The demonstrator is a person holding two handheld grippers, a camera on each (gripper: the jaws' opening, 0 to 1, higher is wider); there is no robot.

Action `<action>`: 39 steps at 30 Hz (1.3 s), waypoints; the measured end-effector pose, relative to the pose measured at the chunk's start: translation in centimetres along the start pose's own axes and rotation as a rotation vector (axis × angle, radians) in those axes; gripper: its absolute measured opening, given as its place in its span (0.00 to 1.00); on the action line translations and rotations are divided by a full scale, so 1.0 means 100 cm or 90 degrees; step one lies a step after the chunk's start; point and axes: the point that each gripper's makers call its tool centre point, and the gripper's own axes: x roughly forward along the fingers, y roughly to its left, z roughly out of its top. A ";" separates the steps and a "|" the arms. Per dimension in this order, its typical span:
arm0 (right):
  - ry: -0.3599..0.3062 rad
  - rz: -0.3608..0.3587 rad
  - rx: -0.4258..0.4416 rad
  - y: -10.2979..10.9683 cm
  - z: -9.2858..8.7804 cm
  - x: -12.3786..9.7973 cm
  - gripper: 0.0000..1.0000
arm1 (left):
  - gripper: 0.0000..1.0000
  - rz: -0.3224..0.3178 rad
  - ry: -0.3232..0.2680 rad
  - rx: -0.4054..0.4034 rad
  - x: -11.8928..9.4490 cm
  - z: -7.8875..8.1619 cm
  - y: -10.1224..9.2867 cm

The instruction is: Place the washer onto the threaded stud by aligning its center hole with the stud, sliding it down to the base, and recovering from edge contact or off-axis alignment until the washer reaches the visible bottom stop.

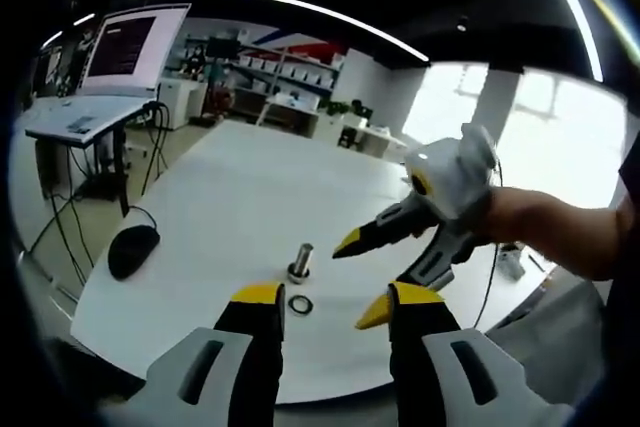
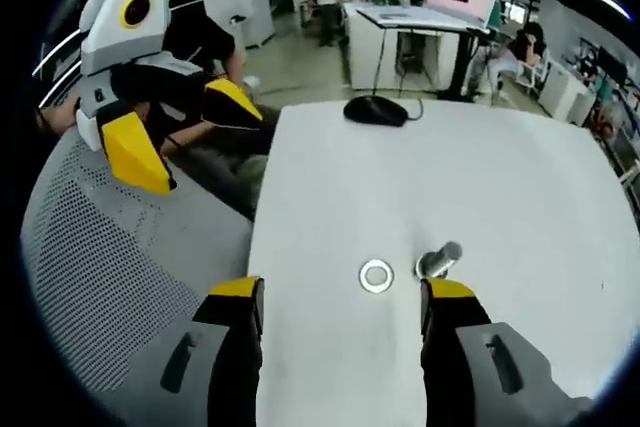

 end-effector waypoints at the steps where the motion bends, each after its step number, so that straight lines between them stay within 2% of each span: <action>1: 0.015 0.003 -0.021 -0.001 -0.001 0.002 0.65 | 0.39 -0.001 0.000 0.000 0.000 0.000 0.000; 4: 0.028 0.013 -0.062 -0.002 0.002 0.009 0.61 | 0.39 -0.001 -0.001 -0.001 0.000 0.001 0.000; 6: 0.039 0.023 -0.070 -0.001 0.003 0.013 0.56 | 0.39 -0.001 -0.003 -0.002 0.000 0.001 0.000; 10: 0.055 0.033 -0.094 -0.004 0.005 0.019 0.56 | 0.39 -0.001 -0.003 -0.002 0.000 0.001 0.000; 19: 0.123 0.082 -0.149 -0.004 -0.007 0.037 0.56 | 0.39 -0.002 -0.002 -0.001 0.001 0.001 0.000; 25: 0.135 0.097 -0.158 -0.003 -0.009 0.045 0.55 | 0.39 -0.002 -0.004 -0.004 0.001 0.001 0.000; 28: 0.133 0.119 -0.158 0.002 -0.009 0.048 0.42 | 0.39 -0.002 0.001 0.001 0.001 0.000 0.000; 33: 0.138 0.128 -0.160 0.005 -0.007 0.059 0.42 | 0.39 0.001 0.001 -0.001 0.001 0.000 0.000; 36: 0.150 0.132 -0.190 0.004 -0.011 0.066 0.42 | 0.38 0.002 -0.001 -0.003 0.001 0.000 0.001; 39: 0.165 0.132 -0.189 0.002 -0.016 0.072 0.42 | 0.38 0.001 -0.001 -0.003 0.001 0.000 0.000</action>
